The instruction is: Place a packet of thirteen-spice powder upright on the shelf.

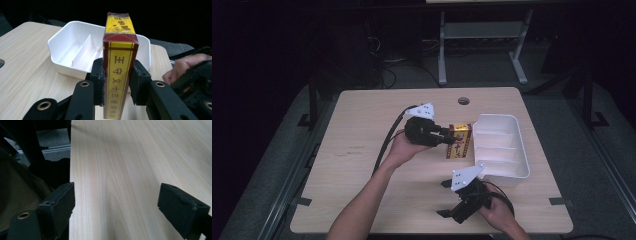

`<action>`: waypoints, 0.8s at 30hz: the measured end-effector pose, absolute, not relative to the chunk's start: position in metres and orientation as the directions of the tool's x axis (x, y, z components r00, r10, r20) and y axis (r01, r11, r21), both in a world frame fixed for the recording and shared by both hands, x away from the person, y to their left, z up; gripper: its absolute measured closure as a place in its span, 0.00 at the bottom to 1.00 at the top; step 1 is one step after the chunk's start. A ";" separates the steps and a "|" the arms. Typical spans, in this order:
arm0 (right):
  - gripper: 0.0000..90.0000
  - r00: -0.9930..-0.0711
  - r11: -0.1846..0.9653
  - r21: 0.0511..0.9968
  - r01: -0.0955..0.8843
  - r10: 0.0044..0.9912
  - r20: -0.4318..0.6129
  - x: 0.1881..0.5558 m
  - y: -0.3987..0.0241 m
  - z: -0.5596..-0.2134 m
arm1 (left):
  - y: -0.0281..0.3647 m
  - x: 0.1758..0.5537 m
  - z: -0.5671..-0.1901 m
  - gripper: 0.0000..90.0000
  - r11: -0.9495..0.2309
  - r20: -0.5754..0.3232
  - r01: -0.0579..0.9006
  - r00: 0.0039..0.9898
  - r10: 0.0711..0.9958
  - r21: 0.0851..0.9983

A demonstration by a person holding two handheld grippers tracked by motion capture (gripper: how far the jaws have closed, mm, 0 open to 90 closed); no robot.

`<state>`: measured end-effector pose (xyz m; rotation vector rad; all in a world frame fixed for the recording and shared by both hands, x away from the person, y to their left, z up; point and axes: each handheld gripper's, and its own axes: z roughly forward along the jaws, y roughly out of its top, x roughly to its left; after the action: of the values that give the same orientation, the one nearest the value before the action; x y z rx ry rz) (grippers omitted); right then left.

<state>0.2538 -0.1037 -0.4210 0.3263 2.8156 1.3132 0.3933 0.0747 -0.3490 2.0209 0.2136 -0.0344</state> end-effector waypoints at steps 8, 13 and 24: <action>0.15 -0.980 0.639 0.749 0.174 0.188 0.067 0.252 -0.103 -0.422 | 0.057 0.401 -0.347 0.76 -0.424 -0.120 0.155 0.987 0.108 0.892; 0.15 -0.980 0.639 0.750 0.173 0.187 0.067 0.252 -0.103 -0.422 | 0.045 0.404 -0.344 0.76 -0.419 -0.120 0.147 0.989 0.090 0.896; 0.15 -0.981 0.639 0.750 0.170 0.179 0.070 0.253 -0.103 -0.424 | 0.023 0.412 -0.342 0.76 -0.417 -0.118 0.134 0.991 0.062 0.899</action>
<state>0.2531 -0.1034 -0.4239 0.3012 2.8344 1.2946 0.4124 0.0226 -0.3424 2.0020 0.1386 -0.0789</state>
